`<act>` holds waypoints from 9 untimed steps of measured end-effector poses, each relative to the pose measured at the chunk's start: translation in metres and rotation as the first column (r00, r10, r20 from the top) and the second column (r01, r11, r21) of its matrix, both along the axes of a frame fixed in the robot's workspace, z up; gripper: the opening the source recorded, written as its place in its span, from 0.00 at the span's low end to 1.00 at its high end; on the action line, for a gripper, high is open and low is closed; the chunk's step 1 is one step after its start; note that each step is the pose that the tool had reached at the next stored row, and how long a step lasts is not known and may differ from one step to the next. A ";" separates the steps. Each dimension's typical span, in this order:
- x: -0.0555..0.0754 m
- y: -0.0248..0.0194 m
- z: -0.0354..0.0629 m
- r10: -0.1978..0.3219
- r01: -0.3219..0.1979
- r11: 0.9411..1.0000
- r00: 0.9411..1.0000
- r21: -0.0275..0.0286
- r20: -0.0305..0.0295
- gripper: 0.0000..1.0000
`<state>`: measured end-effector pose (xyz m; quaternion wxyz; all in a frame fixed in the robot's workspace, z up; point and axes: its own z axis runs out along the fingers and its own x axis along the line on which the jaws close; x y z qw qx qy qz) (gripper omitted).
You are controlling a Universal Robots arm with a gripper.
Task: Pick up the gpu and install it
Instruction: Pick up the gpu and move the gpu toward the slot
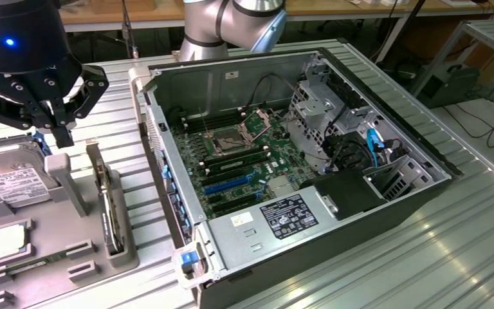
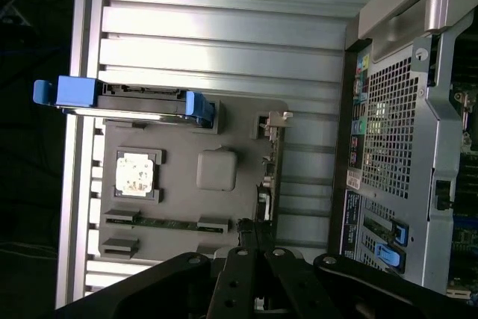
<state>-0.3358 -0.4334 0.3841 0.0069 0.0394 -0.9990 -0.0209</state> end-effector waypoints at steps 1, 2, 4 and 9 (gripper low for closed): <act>0.000 0.0000 0.0000 0.000 0.000 1.000 1.000 0.000 0.000 0.11; 0.000 0.0000 0.0000 0.000 0.000 1.000 1.000 0.000 0.000 0.11; 0.000 0.0000 0.0000 0.000 0.000 1.000 1.000 0.000 0.000 0.24; 0.000 0.0000 0.0000 0.001 -0.001 1.000 1.000 0.000 0.000 0.42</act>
